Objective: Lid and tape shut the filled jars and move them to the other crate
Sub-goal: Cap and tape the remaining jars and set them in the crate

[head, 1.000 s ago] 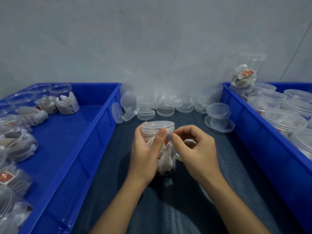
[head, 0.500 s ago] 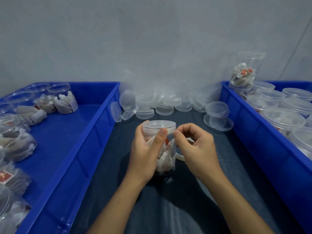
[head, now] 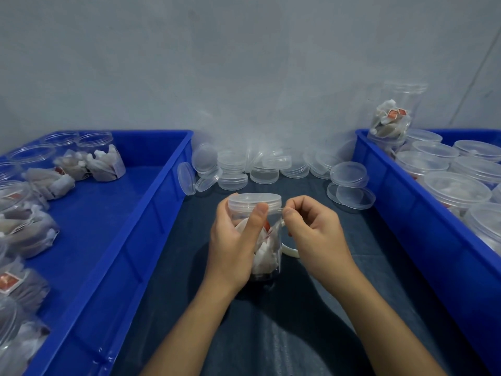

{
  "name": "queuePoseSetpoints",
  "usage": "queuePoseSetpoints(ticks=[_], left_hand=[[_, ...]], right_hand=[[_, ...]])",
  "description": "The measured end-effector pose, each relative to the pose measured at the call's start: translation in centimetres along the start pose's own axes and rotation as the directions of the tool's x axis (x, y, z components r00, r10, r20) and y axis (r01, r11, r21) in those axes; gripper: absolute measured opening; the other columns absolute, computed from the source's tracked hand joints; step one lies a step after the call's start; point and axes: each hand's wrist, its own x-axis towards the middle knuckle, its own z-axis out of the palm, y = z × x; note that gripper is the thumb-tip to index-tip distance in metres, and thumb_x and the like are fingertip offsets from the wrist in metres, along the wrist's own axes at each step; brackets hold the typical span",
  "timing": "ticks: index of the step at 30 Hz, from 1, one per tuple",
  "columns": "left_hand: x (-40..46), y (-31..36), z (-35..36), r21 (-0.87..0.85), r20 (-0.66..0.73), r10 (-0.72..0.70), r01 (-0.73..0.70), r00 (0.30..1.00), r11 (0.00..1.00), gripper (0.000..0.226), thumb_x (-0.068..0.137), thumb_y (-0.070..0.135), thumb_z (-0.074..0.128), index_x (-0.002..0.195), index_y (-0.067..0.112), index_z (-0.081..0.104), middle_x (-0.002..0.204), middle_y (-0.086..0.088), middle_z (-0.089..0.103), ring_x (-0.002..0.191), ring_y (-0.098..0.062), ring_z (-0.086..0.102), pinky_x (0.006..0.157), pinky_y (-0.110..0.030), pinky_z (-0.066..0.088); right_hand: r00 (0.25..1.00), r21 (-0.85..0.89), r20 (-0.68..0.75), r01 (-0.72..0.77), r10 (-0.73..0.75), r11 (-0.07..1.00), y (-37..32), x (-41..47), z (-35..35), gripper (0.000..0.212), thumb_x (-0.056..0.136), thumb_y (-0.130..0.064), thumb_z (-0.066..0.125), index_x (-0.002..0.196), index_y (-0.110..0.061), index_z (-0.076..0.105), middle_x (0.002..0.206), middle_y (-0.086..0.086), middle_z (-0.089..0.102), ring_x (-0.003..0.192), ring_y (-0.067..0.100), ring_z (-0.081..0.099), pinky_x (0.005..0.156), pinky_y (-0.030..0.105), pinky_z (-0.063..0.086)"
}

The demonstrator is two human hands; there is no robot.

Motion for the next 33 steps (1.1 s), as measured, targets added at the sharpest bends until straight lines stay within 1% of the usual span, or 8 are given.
queuePoseSetpoints(ticks=[5,10,20,23,25,28,31,33], left_hand=[[-0.03,-0.05,0.16,0.065,-0.059,0.015,-0.011,0.998,0.998,0.065,0.076,0.078,0.067,0.120,0.031,0.060,0.108,0.021,0.074,0.100,-0.002,0.073,0.089,-0.034,0.059],[-0.06,-0.05,0.25,0.094,-0.067,0.013,-0.006,0.998,0.996,0.070,0.075,0.080,0.067,0.122,0.029,0.062,0.109,0.020,0.074,0.101,0.000,0.072,0.089,-0.031,0.059],[-0.13,0.20,0.15,0.062,-0.039,-0.029,0.031,0.999,0.998,0.073,0.073,0.080,0.068,0.125,0.027,0.062,0.110,0.021,0.075,0.103,0.001,0.072,0.088,-0.028,0.058],[-0.09,0.16,0.06,0.058,-0.024,-0.050,0.051,0.998,0.997,0.082,0.068,0.081,0.072,0.127,0.024,0.062,0.110,0.018,0.076,0.103,-0.002,0.073,0.091,-0.034,0.060],[-0.05,0.16,0.02,0.026,-0.004,-0.070,0.070,0.998,0.997,0.089,0.063,0.078,0.079,0.129,0.021,0.062,0.111,0.009,0.078,0.106,-0.009,0.075,0.092,-0.040,0.061],[0.07,0.39,-0.07,-0.034,0.017,-0.090,0.090,0.996,0.995,0.078,0.065,0.065,0.083,0.124,0.017,0.066,0.108,0.003,0.080,0.101,-0.014,0.077,0.088,-0.040,0.064],[0.07,0.44,-0.18,-0.118,0.066,-0.138,0.145,0.988,0.982,0.073,0.068,0.059,0.081,0.120,0.010,0.069,0.106,-0.006,0.080,0.098,-0.021,0.079,0.084,-0.037,0.064],[0.05,0.62,-0.20,-0.181,0.096,-0.182,0.197,0.979,0.963,0.072,0.069,0.057,0.080,0.119,0.006,0.069,0.104,-0.012,0.080,0.095,-0.026,0.079,0.078,-0.035,0.063]], right_hand=[[1.000,0.015,-0.007,0.001,-0.001,1.000,0.04,0.05,0.02,0.014,0.086,-0.028,0.060,0.076,-0.019,0.064,0.066,-0.013,0.056,0.062,0.006,0.047,0.059,0.022,0.044],[0.999,-0.007,-0.025,-0.025,0.024,1.000,0.54,0.26,-0.01,0.022,0.097,-0.008,0.062,0.077,-0.016,0.063,0.063,-0.013,0.053,0.057,0.003,0.043,0.055,0.017,0.040],[0.999,-0.005,-0.044,-0.007,0.007,1.000,0.13,0.00,0.29,0.012,0.092,-0.009,0.064,0.080,-0.008,0.067,0.061,-0.014,0.058,0.056,0.000,0.048,0.054,0.015,0.043],[0.998,0.017,-0.059,0.008,-0.007,1.000,0.07,-0.07,0.32,0.014,0.092,-0.005,0.066,0.079,-0.008,0.067,0.061,-0.012,0.057,0.057,0.001,0.049,0.056,0.015,0.044],[0.999,0.056,-0.046,0.000,0.002,0.998,0.03,-0.04,0.26,0.016,0.092,-0.003,0.068,0.078,-0.010,0.065,0.062,-0.010,0.059,0.060,0.003,0.052,0.060,0.020,0.047],[0.999,0.144,-0.033,-0.037,0.042,0.989,-0.11,-0.02,0.15,0.016,0.091,-0.005,0.074,0.082,-0.009,0.061,0.067,-0.005,0.062,0.065,0.008,0.059,0.066,0.034,0.052],[0.998,0.187,-0.031,-0.051,0.058,0.981,0.06,-0.05,-0.13,0.010,0.094,-0.006,0.073,0.092,-0.006,0.063,0.081,0.005,0.066,0.078,0.017,0.062,0.072,0.043,0.053],[0.998,0.198,-0.023,-0.045,0.051,0.979,0.28,-0.14,-0.28,0.006,0.099,-0.013,0.067,0.101,-0.008,0.067,0.095,0.014,0.069,0.087,0.024,0.065,0.078,0.047,0.056]])
